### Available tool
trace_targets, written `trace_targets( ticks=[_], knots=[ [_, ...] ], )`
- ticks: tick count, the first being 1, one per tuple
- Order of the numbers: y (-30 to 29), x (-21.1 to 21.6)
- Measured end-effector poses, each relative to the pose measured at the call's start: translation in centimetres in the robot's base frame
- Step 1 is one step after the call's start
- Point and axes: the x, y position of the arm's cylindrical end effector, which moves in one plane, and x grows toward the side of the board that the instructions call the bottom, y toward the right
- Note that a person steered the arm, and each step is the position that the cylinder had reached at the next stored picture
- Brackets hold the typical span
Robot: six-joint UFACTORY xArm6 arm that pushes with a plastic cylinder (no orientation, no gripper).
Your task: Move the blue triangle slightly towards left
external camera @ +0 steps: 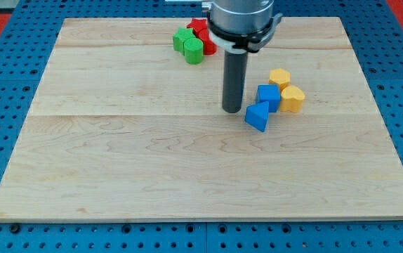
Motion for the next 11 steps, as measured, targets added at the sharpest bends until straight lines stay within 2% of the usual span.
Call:
trace_targets(
  ticks=[2,3,4,5,6,7,8,10,11],
  knots=[
    [4.7,8.4],
    [4.1,7.6],
    [1.1,5.4],
    [4.6,10.4],
    [5.1,12.0],
    [2.2,10.6],
    [1.0,5.0],
    [8.2,6.6],
    [7.6,2.9]
  ],
)
